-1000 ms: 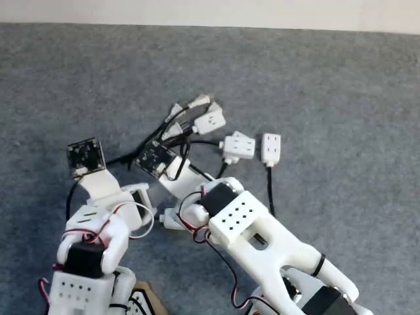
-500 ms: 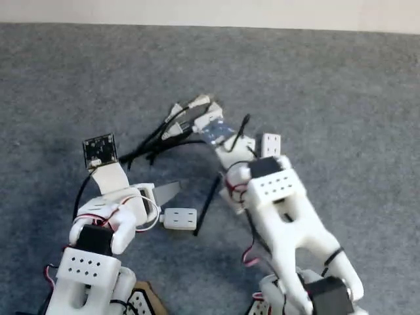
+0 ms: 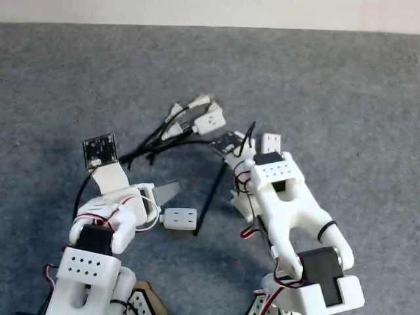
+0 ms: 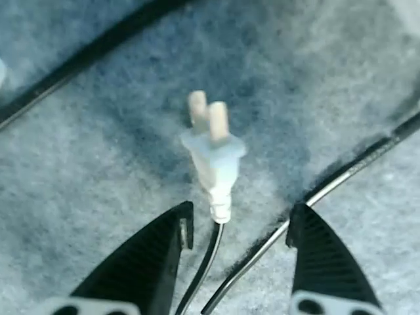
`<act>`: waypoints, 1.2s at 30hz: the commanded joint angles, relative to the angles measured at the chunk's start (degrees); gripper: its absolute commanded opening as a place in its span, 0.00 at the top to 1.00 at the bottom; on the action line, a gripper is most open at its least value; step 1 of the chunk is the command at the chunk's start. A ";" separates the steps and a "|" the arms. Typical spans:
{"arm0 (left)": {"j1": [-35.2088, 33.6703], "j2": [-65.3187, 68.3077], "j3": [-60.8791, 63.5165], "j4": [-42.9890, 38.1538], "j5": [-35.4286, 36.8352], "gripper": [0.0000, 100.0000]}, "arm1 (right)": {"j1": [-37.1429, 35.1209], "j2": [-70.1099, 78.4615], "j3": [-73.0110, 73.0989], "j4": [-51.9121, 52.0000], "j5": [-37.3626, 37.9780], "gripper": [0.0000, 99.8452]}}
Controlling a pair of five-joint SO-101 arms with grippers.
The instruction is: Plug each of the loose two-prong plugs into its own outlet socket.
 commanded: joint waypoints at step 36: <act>0.40 0.57 -1.63 -1.14 -0.35 0.57 | -2.15 -0.48 7.52 -7.69 -4.48 0.88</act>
